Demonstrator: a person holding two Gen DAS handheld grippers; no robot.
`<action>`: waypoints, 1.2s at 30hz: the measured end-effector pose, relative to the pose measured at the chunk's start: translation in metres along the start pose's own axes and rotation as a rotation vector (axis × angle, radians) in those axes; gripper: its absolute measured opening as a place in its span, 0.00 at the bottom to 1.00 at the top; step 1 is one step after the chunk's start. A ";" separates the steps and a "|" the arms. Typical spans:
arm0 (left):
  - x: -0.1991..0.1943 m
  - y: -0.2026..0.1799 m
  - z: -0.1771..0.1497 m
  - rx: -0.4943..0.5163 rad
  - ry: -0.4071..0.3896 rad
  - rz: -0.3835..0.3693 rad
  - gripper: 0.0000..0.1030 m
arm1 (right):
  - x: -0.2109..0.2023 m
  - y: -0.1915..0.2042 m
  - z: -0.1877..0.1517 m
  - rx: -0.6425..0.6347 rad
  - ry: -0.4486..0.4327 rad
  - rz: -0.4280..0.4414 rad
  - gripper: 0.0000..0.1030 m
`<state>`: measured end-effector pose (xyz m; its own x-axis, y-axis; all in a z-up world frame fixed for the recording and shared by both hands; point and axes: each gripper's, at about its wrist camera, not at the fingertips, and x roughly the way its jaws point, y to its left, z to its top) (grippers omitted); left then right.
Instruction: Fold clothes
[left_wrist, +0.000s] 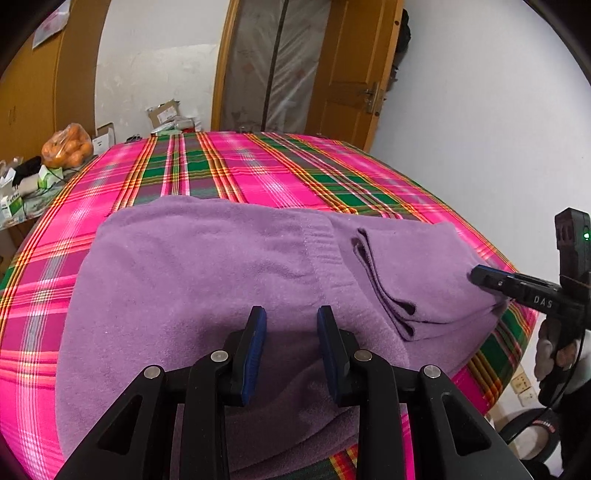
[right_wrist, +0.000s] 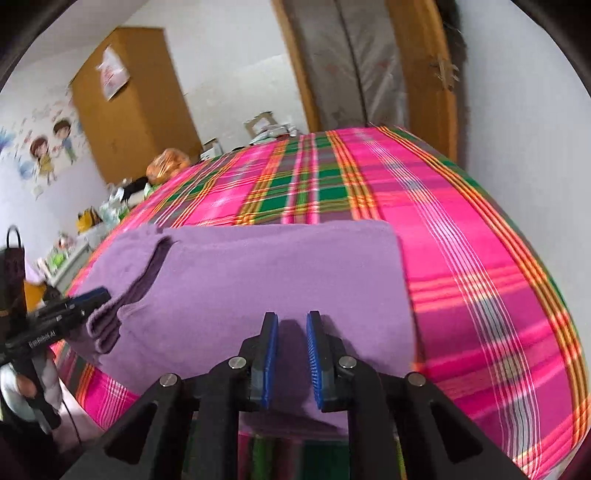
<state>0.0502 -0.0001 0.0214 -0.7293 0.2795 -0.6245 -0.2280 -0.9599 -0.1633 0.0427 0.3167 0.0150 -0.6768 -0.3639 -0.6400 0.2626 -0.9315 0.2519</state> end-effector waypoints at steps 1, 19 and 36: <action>-0.001 0.002 0.000 -0.001 -0.001 0.000 0.29 | 0.000 -0.002 0.000 0.005 -0.002 0.000 0.16; 0.014 -0.046 0.025 0.105 0.019 -0.185 0.29 | -0.011 -0.082 0.012 0.341 -0.019 0.048 0.43; 0.042 -0.066 0.024 0.154 0.105 -0.135 0.29 | 0.014 -0.066 0.033 0.278 0.109 0.113 0.44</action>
<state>0.0197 0.0756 0.0243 -0.6165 0.3932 -0.6822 -0.4202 -0.8970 -0.1373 -0.0064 0.3736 0.0134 -0.5723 -0.4773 -0.6668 0.1242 -0.8542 0.5048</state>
